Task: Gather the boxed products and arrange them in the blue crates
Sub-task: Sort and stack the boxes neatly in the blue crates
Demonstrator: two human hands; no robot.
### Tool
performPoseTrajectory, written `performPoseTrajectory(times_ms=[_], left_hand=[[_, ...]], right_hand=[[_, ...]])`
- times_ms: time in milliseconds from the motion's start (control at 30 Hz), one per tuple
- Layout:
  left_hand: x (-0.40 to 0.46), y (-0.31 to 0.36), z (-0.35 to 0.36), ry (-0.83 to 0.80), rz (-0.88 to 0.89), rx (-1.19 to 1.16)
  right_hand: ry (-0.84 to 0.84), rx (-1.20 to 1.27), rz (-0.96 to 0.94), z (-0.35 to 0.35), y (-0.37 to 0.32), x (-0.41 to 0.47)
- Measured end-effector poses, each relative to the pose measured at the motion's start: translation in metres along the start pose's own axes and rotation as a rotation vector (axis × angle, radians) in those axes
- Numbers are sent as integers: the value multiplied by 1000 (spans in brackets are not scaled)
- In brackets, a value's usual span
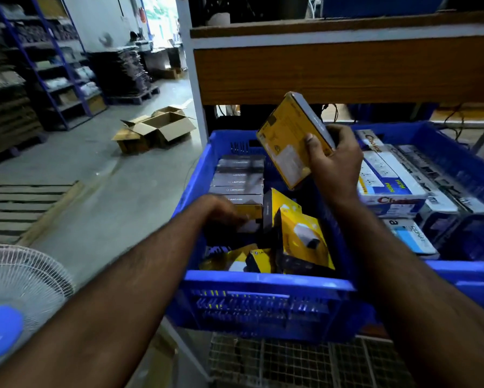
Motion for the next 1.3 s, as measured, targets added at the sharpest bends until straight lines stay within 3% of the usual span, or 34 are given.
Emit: performPoseTrajectory(times_ms=[100, 200, 300, 533, 700, 867, 933, 1100, 1200, 1300], left_hand=[[2, -27, 30, -163, -158, 145], [6, -35, 43, -219, -242, 63], [5, -28, 44, -225, -205, -11], [2, -13, 60, -286, -160, 137], [0, -1, 76, -318, -57, 183], [-18, 1, 86, -428, -39, 48], [-23, 2, 88, -438, -53, 32], [-33, 8, 82, -394, -55, 165], [-35, 23, 77, -315, 59, 212], [-25, 23, 80, -336, 113, 232]], right_hand=[[-112, 10, -70, 16, -10, -5], [-159, 2, -141, 25, -18, -13], [-196, 2, -151, 31, -20, -15], [-466, 13, -238, 69, -26, -30], [-667, 79, -52, 111, -19, -37], [-1068, 77, 123, 153, 4, -69], [-1116, -76, 38, 158, 13, -73], [-1135, -501, -376, 168, -1, -87], [-1066, -653, -496, 173, -10, -91], [-1020, -760, -574, 178, -15, -97]])
Point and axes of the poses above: each hand's wrist, its own x-axis towards the middle knuckle, its own z-axis out of the palm, y = z × x, the point moved 10 cm from there along x, towards the middle knuckle, and after that the axes turned 13 degrees about -x, right-handed, at the moved point
